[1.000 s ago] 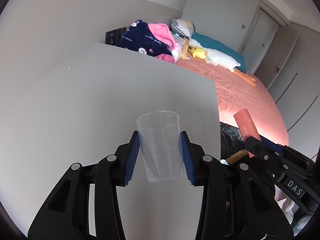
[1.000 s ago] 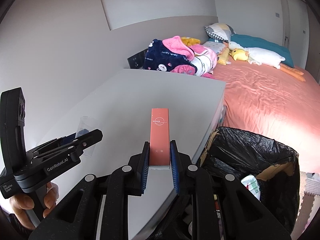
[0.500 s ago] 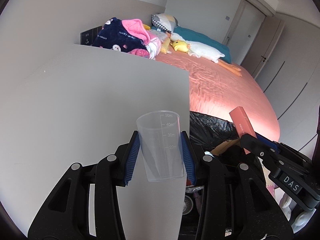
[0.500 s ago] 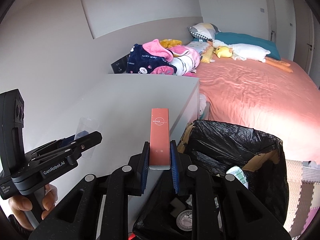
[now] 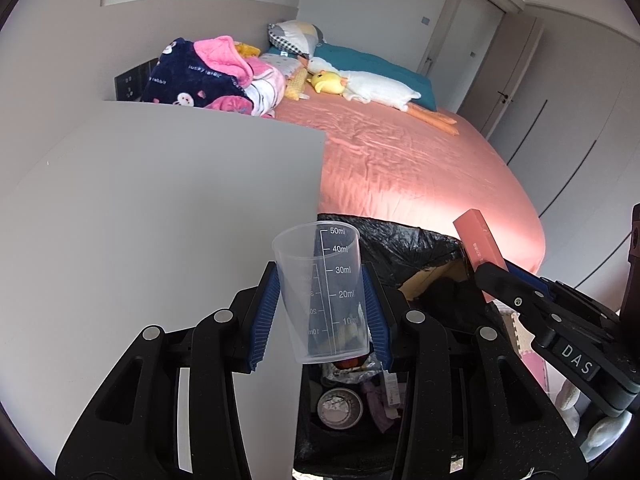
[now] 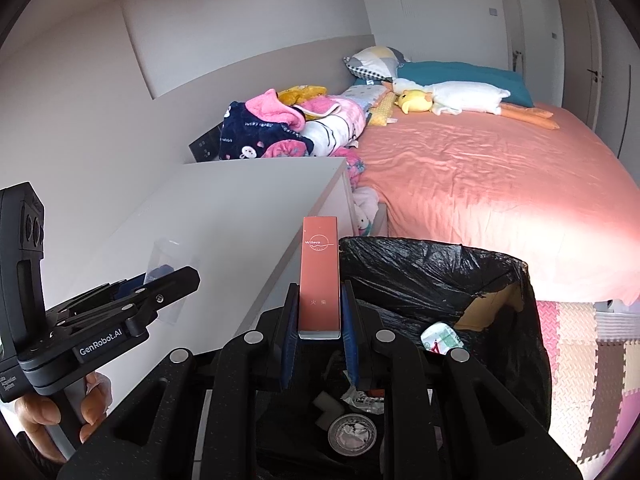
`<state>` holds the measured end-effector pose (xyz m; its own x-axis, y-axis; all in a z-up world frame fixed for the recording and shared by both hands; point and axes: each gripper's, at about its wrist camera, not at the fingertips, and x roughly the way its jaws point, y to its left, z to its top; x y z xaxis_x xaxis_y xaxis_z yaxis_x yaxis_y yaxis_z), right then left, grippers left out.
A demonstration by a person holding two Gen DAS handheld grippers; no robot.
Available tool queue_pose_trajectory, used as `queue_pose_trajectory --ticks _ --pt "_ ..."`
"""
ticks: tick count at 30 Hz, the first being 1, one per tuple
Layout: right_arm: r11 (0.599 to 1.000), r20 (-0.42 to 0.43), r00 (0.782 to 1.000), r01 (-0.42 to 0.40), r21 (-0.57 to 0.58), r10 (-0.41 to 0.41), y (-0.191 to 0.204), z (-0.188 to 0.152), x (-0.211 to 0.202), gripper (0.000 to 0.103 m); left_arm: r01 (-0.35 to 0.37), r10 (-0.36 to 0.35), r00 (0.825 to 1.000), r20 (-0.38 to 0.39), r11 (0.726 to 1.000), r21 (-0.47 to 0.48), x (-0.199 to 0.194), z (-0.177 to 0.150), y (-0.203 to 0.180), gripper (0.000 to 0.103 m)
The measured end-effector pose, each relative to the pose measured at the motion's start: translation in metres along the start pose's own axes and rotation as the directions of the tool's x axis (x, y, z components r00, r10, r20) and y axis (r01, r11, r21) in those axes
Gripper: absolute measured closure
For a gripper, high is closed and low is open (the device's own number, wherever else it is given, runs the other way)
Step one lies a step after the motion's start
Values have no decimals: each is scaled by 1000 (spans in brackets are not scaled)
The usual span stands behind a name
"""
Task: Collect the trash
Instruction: 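Carry the measuring cup and eraser over the black bin and open both grippers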
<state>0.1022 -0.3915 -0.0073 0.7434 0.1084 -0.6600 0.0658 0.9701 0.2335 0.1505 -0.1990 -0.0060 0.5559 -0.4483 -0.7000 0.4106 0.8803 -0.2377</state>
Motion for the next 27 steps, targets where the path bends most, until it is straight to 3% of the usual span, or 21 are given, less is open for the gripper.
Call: queue_pose_trajectory --ticks 16,27 --pt "995 22 998 63 74 -65 -53 -1 -21 82 100 -95 994 -58 991 84 24 2 -50 62" --pt "992 10 996 87 88 -88 -79 0 -27 81 202 -184 974 -131 970 133 41 2 -72 59"
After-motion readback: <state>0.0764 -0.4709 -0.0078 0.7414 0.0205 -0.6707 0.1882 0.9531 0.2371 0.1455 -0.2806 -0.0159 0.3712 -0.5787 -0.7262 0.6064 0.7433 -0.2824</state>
